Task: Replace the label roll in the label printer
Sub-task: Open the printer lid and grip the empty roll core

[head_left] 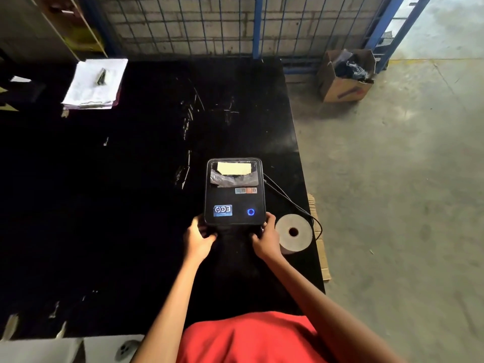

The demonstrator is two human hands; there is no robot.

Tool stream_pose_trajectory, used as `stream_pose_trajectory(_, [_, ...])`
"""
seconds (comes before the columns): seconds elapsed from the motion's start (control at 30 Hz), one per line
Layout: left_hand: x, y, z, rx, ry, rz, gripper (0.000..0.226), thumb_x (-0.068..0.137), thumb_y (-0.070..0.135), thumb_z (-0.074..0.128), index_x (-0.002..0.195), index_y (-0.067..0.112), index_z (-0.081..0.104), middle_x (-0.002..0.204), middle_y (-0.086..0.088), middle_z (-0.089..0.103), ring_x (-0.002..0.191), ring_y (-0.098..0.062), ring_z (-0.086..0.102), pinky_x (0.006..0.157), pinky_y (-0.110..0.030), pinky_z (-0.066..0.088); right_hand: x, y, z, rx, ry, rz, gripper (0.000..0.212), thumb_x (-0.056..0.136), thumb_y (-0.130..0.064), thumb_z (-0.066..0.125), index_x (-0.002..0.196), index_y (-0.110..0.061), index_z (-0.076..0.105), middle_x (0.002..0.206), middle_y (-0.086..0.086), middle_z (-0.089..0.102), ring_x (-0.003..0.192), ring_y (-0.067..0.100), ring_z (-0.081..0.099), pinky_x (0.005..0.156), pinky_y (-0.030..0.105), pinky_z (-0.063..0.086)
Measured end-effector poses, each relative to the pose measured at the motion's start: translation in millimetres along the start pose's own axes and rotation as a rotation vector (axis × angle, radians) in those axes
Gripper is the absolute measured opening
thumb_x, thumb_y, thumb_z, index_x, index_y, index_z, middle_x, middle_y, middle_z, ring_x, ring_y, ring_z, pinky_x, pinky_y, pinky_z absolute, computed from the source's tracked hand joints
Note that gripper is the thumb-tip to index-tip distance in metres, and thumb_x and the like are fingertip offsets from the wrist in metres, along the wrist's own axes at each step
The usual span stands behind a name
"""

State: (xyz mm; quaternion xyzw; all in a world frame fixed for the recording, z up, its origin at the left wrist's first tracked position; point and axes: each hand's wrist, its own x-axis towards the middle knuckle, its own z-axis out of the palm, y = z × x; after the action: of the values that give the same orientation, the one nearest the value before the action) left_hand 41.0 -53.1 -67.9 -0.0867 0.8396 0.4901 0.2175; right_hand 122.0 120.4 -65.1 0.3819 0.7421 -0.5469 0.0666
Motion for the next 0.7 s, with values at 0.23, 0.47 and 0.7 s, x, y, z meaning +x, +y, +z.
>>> stream_pose_trajectory(0.23, [4.4, -1.1, 5.5, 0.093, 0.06, 0.054, 0.072, 0.071, -0.008, 0.084, 0.135, 0.002, 0.051, 0.113, -0.016, 0.072, 0.097, -0.032, 0.072, 0.091, -0.045, 0.058, 2.4, 5.7, 12.9, 0.097, 0.095, 0.041, 0.064, 0.089, 0.007, 0.064, 0.134, -0.026, 0.034, 0.137, 0.01, 0.063, 0.129, 0.024, 0.059, 0.101, 0.033, 0.045])
stream_pose_trajectory(0.47, [4.2, -7.4, 12.5, 0.088, 0.078, 0.043, 0.08, 0.077, -0.012, 0.078, 0.146, 0.002, 0.04, 0.12, -0.022, 0.069, 0.111, -0.038, 0.067, 0.099, -0.053, 0.054, 3.4, 9.4, 12.6, 0.094, 0.095, 0.003, 0.066, 0.089, 0.006, 0.066, 0.135, -0.03, 0.033, 0.139, 0.009, 0.062, 0.129, 0.022, 0.059, 0.101, 0.032, 0.046])
stream_pose_trajectory(0.7, [5.1, -4.4, 10.7, 0.119, 0.067, 0.04, 0.084, 0.078, -0.011, 0.077, 0.15, 0.0, 0.036, 0.126, -0.024, 0.066, 0.113, -0.037, 0.065, 0.103, -0.05, 0.05, 1.1, 11.6, 13.4, 0.089, 0.117, -0.014, 0.062, 0.093, 0.002, 0.063, 0.121, -0.042, 0.029, 0.135, 0.006, 0.064, 0.125, 0.017, 0.06, 0.094, 0.026, 0.042])
